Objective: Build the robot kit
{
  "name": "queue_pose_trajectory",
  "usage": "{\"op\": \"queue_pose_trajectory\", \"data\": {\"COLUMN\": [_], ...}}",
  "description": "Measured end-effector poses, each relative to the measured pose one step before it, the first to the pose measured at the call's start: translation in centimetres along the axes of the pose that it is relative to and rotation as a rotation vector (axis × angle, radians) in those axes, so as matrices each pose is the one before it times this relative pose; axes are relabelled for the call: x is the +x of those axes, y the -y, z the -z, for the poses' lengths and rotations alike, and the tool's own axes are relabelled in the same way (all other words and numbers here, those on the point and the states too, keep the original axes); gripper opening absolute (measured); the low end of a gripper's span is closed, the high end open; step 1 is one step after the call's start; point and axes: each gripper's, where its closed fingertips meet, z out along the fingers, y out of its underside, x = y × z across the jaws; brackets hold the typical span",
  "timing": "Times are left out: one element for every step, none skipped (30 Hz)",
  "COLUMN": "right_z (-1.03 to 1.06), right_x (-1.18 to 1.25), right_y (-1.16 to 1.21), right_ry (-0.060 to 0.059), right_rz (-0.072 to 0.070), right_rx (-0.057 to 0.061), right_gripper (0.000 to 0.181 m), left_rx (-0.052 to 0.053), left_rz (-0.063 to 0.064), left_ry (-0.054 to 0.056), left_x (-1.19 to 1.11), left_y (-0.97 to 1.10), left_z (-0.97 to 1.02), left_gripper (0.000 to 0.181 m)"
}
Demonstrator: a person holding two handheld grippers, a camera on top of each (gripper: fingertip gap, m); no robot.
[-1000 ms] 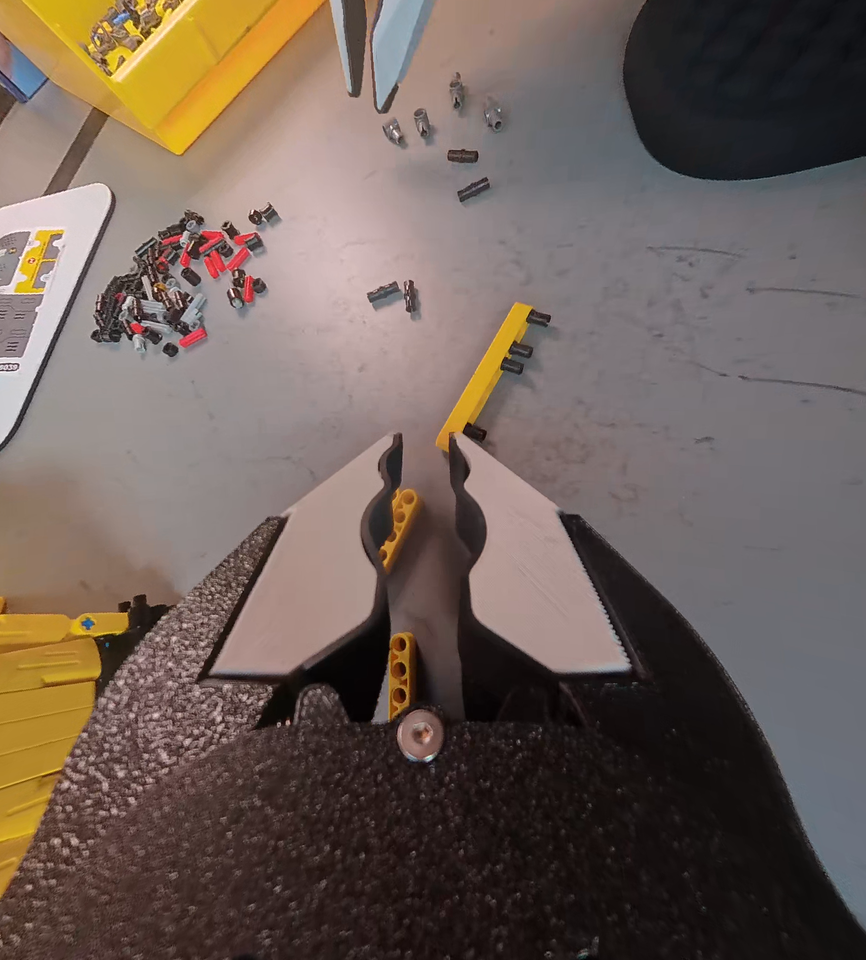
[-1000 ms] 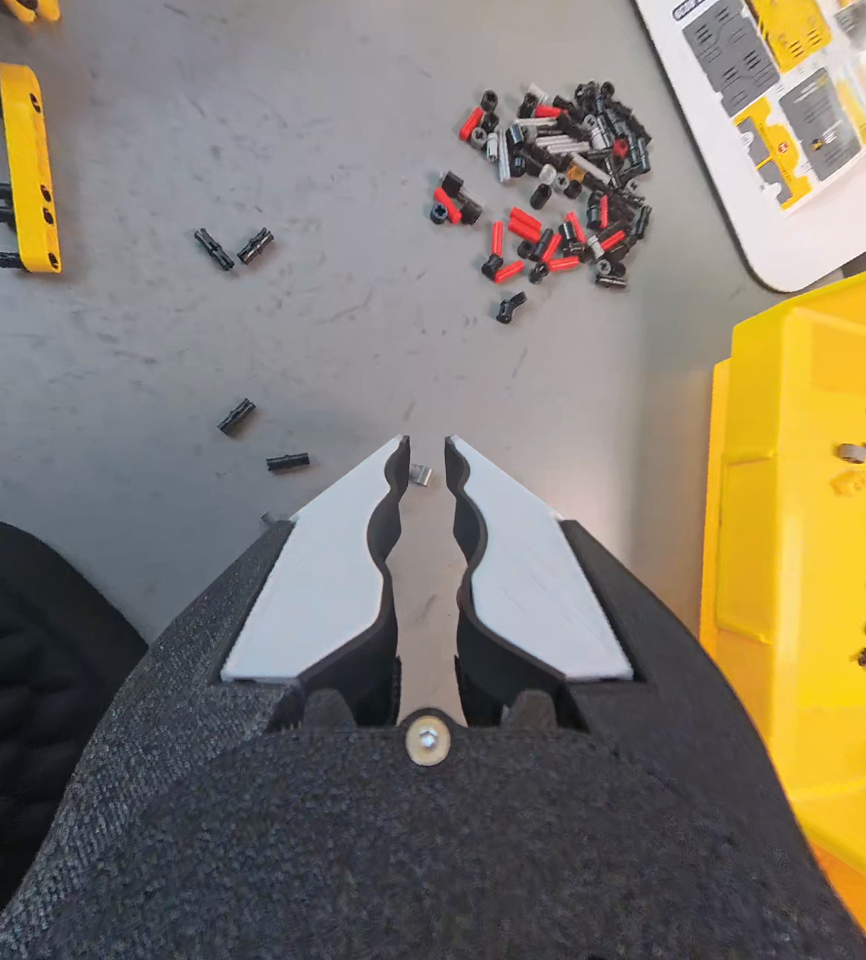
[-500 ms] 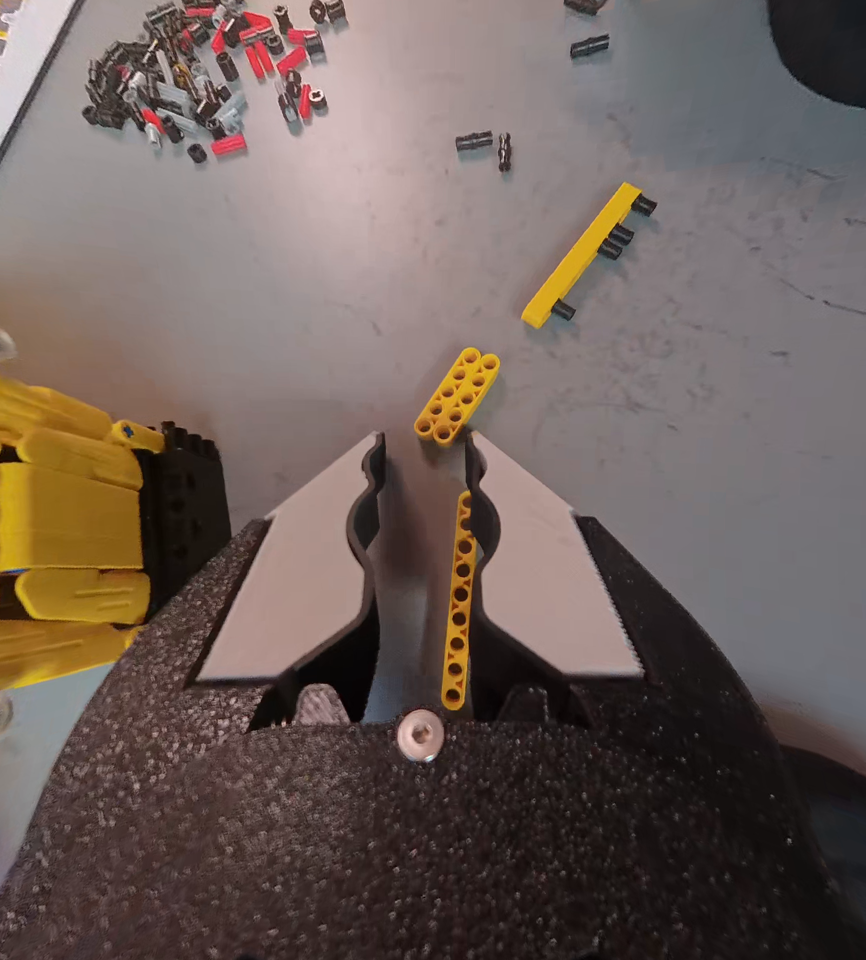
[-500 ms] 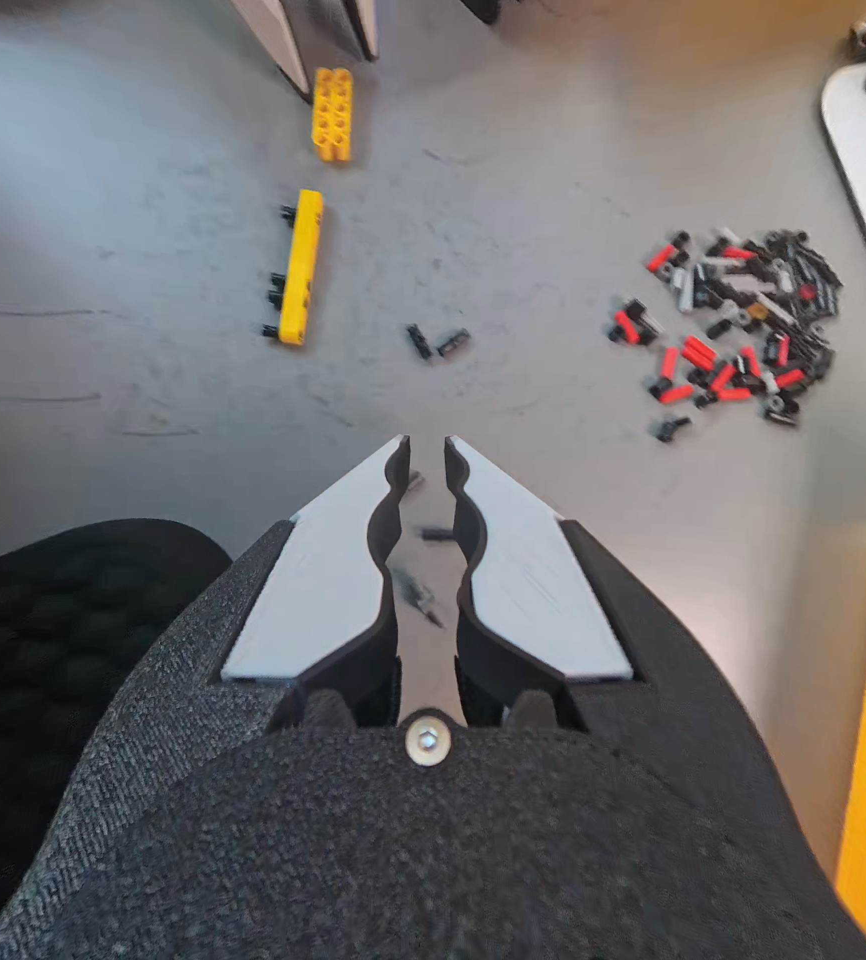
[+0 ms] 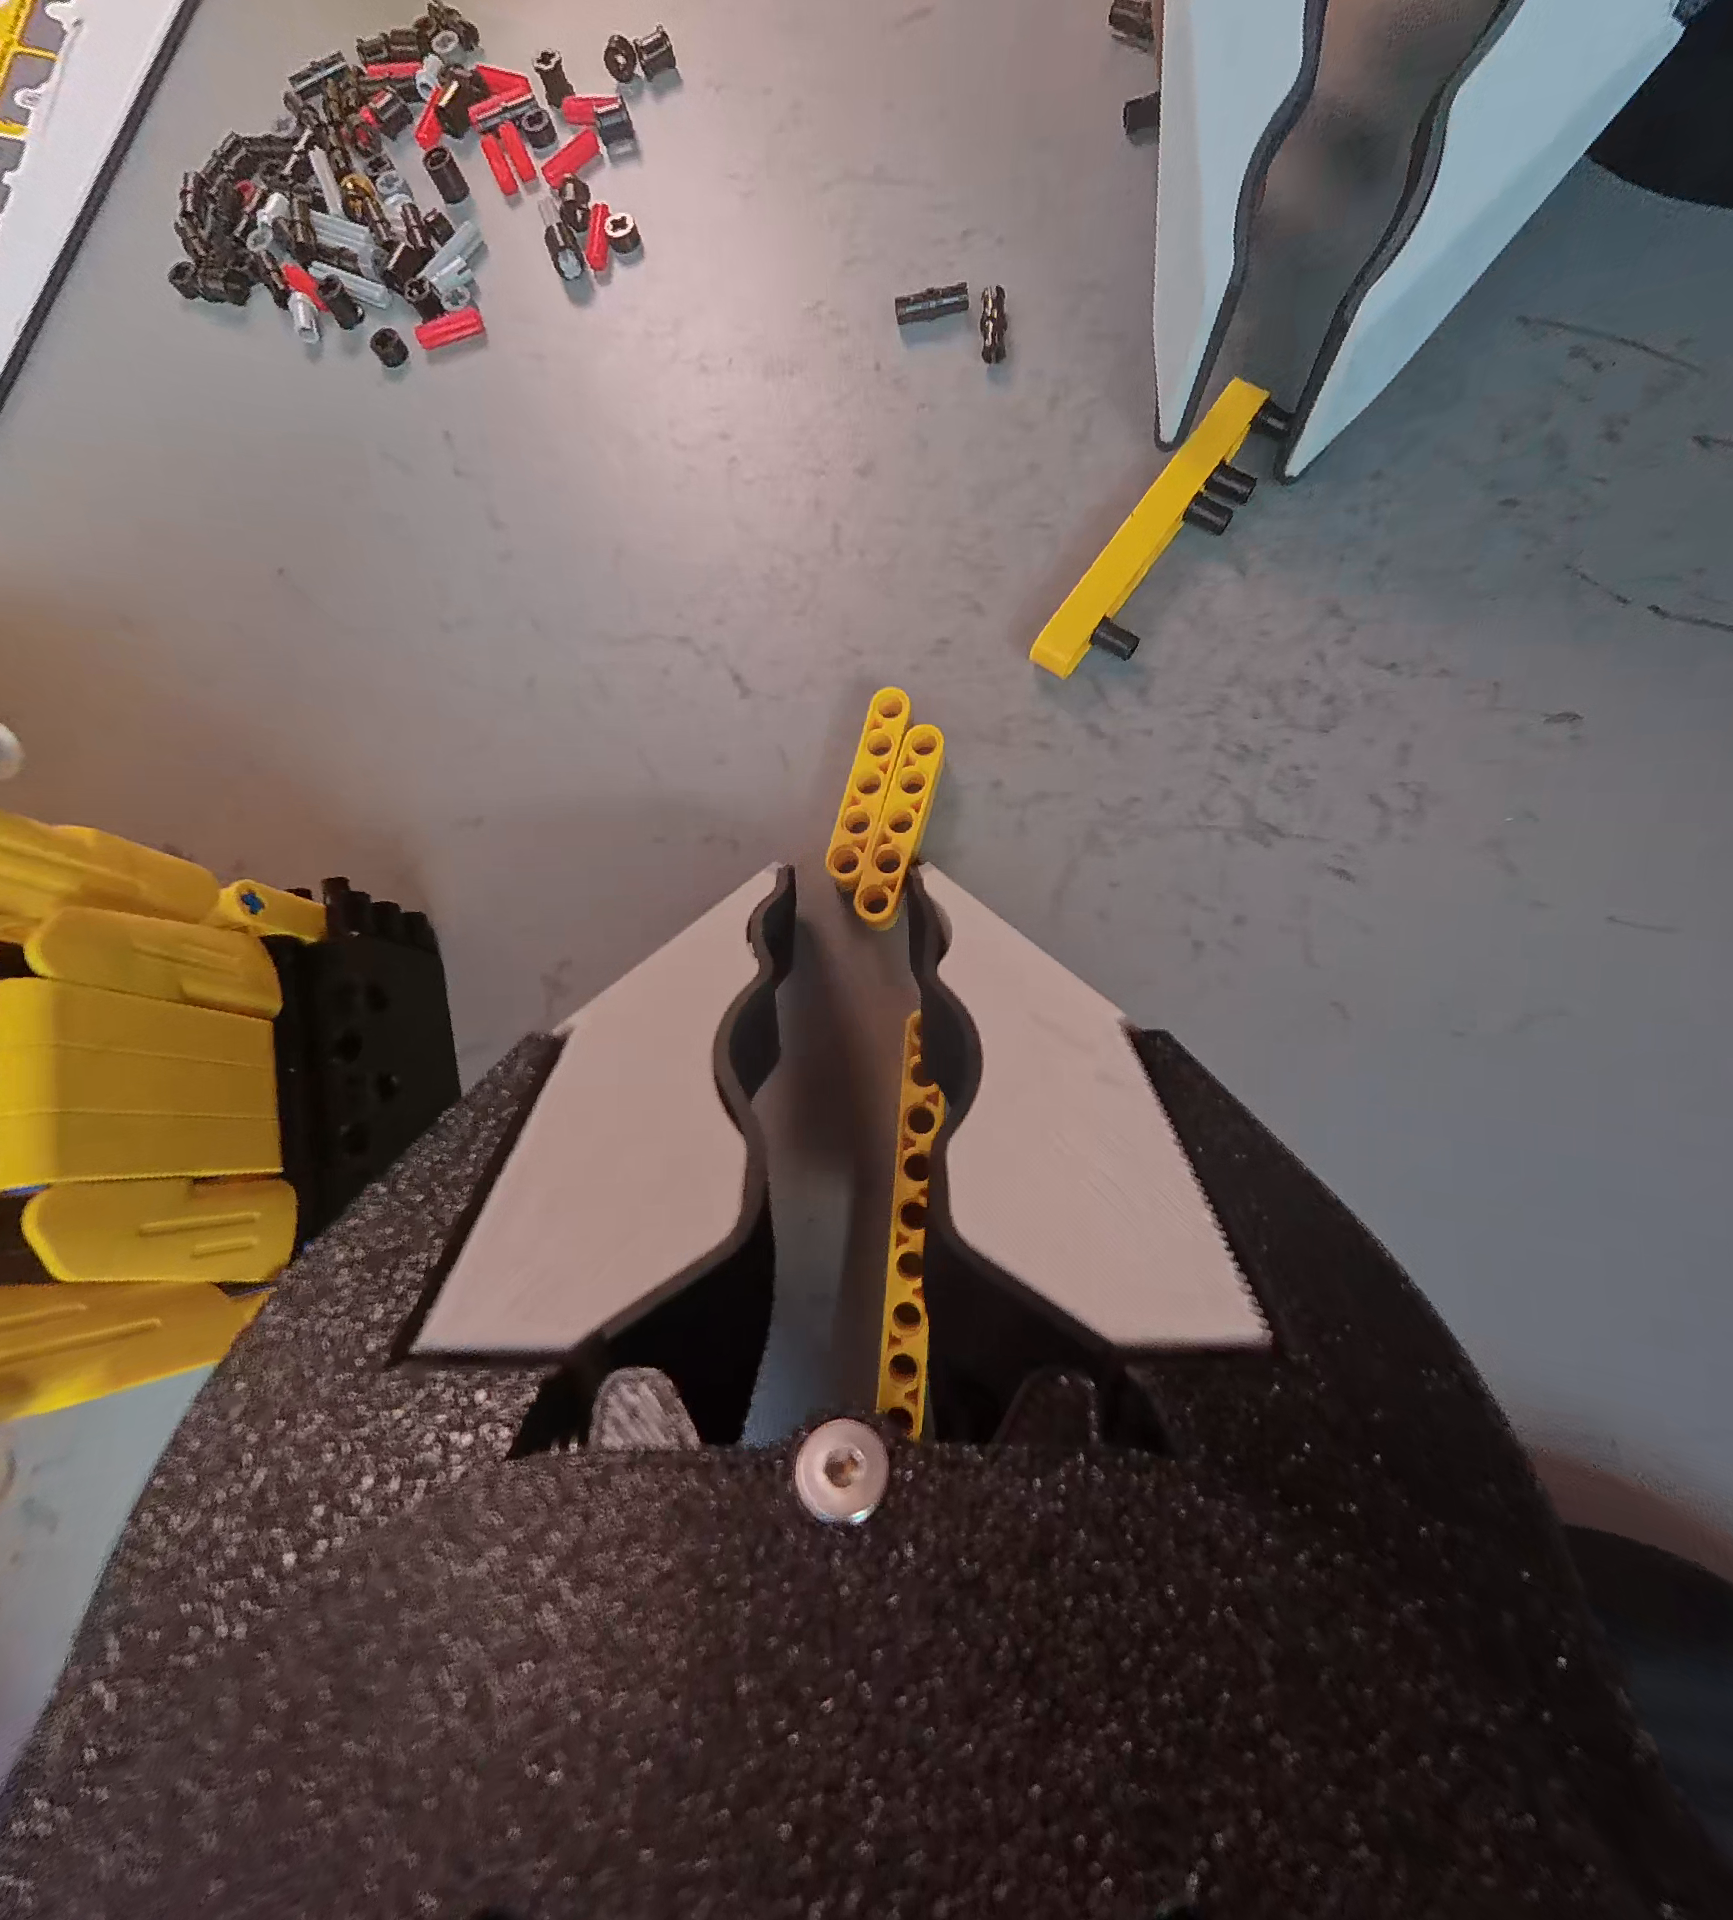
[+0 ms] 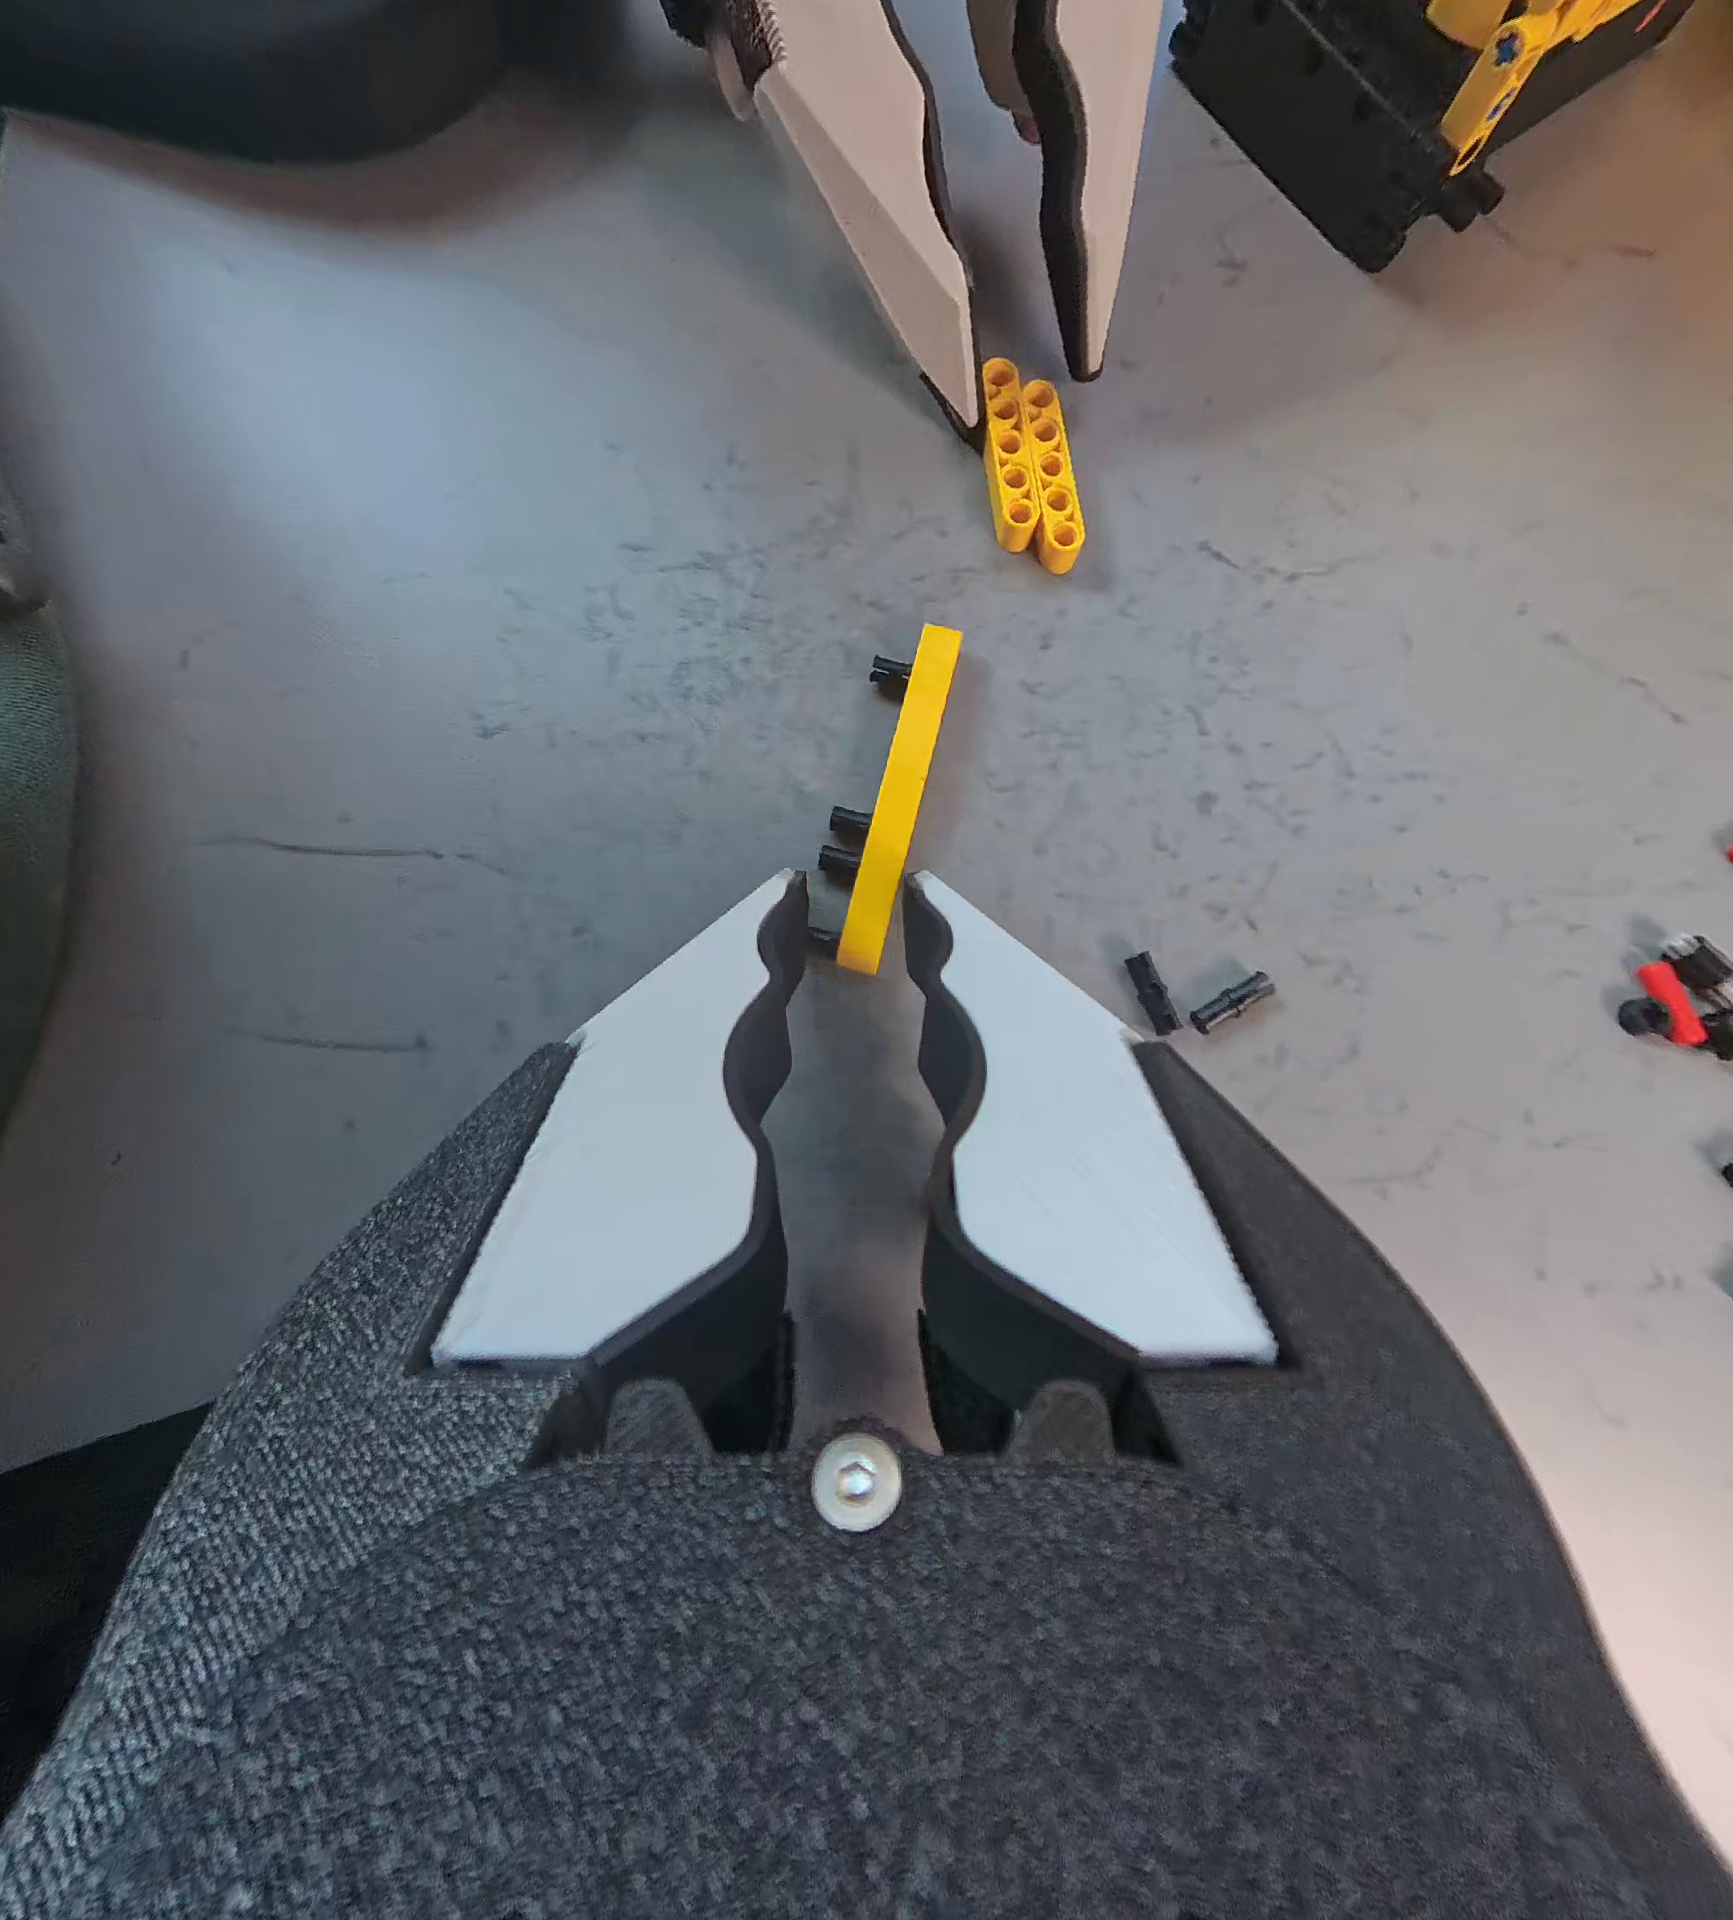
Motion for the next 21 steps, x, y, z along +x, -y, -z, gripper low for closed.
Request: {"op": "queue_pose_trajectory", "data": {"right_z": [-0.113, 0.041, 0.05, 0.114, 0.124, 0.147, 0.151, 0.166, 0.146, 0.13, 0.12, 0.085, 0.044, -0.001, -0.023, -0.03, -0.043, -0.012, -0.002, -0.007, -0.027], "right_x": [0.039, 0.065, 0.067, -0.027, 0.049, 0.073, 0.102, 0.162, 0.224, 0.248, 0.28, 0.21, 0.111, 0.029, -0.002, 0.016, 0.011, -0.005, 0.007, 0.022, 0.024], "right_y": [-0.117, 0.016, -0.134, -0.091, -0.144, -0.175, -0.195, -0.194, -0.188, -0.182, -0.151, -0.117, -0.072, -0.005, 0.027, 0.05, 0.045, 0.024, 0.012, 0.021, 0.033], "right_ry": [-0.006, -0.0048, -0.0022, 0.0043, 0.0009, -0.0003, 0.0002, -0.0027, -0.0045, -0.0061, -0.0071, -0.0047, -0.0006, 0.0012, -0.0008, -0.0038, -0.0031, -0.0021, -0.0014, -0.001, -0.0013], "right_rz": [0.0046, 0.0008, 0.0046, 0.0015, 0.0027, 0.0013, -0.001, -0.0027, -0.0045, -0.0063, -0.0066, -0.0061, -0.0051, -0.0019, 0.0015, 0.0037, 0.0032, 0.0022, 0.002, 0.0005, -0.0004], "right_rx": [-0.0085, 0.0002, -0.0079, -0.0036, -0.0051, -0.0055, -0.0048, -0.0036, -0.003, -0.0024, -0.0014, -0.0004, 0.0012, 0.0024, 0.0024, 0.0018, 0.0009, 0.0009, 0.0013, 0.0022, 0.0031], "right_gripper": [0.017, 0.012, 0.008, 0.008, 0.008, 0.008, 0.008, 0.008, 0.008, 0.008, 0.008, 0.008, 0.008, 0.008, 0.008, 0.008, 0.008, 0.008, 0.008, 0.008, 0.008], "left_rx": [-0.0004, 0.001, 0.0025, 0.0021, 0.0026, 0.0056, 0.0076, 0.0058, -0.0002, -0.0048, -0.0056, -0.0044, -0.0035, -0.0058, -0.0055, -0.004, -0.0028, -0.0011, 0.0017, -0.0007, 0.0009], "left_rz": [-0.0028, -0.0016, 0.0001, 0.0003, 0.0009, 0.0043, 0.0085, 0.0098, 0.0064, 0.0015, 0.0, 0.0009, -0.0006, -0.0035, -0.0023, 0.0008, 0.0016, 0.0004, 0.0021, 0.0024, 0.0018], "left_ry": [0.0049, 0.0018, -0.001, -0.0017, -0.0008, -0.0039, -0.0143, -0.0205, -0.0111, 0.0, -0.0034, -0.0066, 0.0031, 0.0054, -0.0024, -0.0093, -0.0057, -0.0009, 0.0005, -0.0001, -0.0034], "left_x": [-0.063, -0.048, -0.011, -0.041, -0.075, -0.038, 0.102, 0.219, 0.123, -0.017, 0.07, 0.135, -0.002, -0.042, 0.075, 0.165, 0.116, 0.049, 0.007, 0.013, 0.06], "left_y": [-0.012, 0.015, 0.031, 0.014, -0.007, 0.027, 0.036, -0.01, -0.108, -0.173, -0.157, -0.092, -0.021, -0.031, -0.019, -0.013, 0.0, 0.032, 0.093, 0.058, 0.055], "left_z": [0.071, 0.104, 0.138, 0.174, 0.209, 0.248, 0.239, 0.183, 0.118, 0.026, -0.035, -0.105, -0.142, -0.174, -0.169, -0.179, -0.171, -0.134, -0.093, -0.089, -0.075], "left_gripper": [0.02, 0.02, 0.019, 0.017, 0.015, 0.013, 0.011, 0.01, 0.009, 0.009, 0.01, 0.011, 0.015, 0.016, 0.016, 0.016, 0.016, 0.016, 0.014, 0.012, 0.009]}}
